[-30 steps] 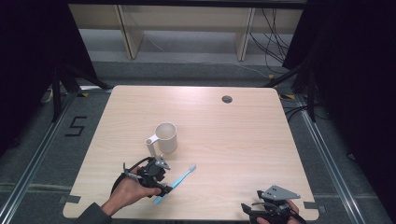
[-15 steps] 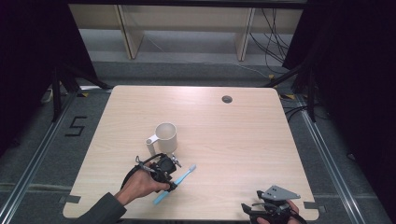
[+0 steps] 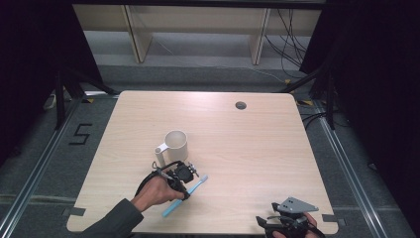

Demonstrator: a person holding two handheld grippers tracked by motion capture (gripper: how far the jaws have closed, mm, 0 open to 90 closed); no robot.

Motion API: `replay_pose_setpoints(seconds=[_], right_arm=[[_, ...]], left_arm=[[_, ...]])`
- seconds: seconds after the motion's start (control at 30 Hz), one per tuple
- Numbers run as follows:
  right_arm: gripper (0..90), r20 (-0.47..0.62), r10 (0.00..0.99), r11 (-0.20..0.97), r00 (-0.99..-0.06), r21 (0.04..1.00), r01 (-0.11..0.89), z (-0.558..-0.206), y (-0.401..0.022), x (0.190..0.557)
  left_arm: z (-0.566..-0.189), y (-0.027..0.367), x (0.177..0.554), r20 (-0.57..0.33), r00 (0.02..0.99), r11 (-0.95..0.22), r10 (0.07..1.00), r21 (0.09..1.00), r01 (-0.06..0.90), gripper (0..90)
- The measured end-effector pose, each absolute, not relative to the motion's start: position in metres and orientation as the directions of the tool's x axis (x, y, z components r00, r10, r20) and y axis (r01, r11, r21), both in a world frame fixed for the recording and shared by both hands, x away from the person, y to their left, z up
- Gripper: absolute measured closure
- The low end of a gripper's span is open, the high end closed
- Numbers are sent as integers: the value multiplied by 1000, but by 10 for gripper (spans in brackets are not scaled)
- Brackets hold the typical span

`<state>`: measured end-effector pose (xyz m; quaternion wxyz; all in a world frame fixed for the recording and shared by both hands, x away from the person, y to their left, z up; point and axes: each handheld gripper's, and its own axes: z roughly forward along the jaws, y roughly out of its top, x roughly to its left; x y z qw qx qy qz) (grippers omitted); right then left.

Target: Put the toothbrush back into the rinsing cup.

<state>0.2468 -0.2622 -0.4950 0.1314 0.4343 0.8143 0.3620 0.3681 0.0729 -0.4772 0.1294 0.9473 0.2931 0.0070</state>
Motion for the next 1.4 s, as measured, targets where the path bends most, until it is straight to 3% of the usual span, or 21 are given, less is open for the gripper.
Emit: replay_pose_setpoints(seconds=[0.4,1.1,1.4], right_arm=[[280,113,803,357,-586,696,623,-494,-261,246],[296,75,796,378,-600,712,592,-492,-261,246],[293,79,797,377,-599,711,594,-492,-261,246]], left_arm=[[-479,65,372,-35,843,-826,537,181,534,770],[-478,43,378,23,859,-860,511,30,510,772],[-478,43,376,38,872,-873,488,34,487,780]])
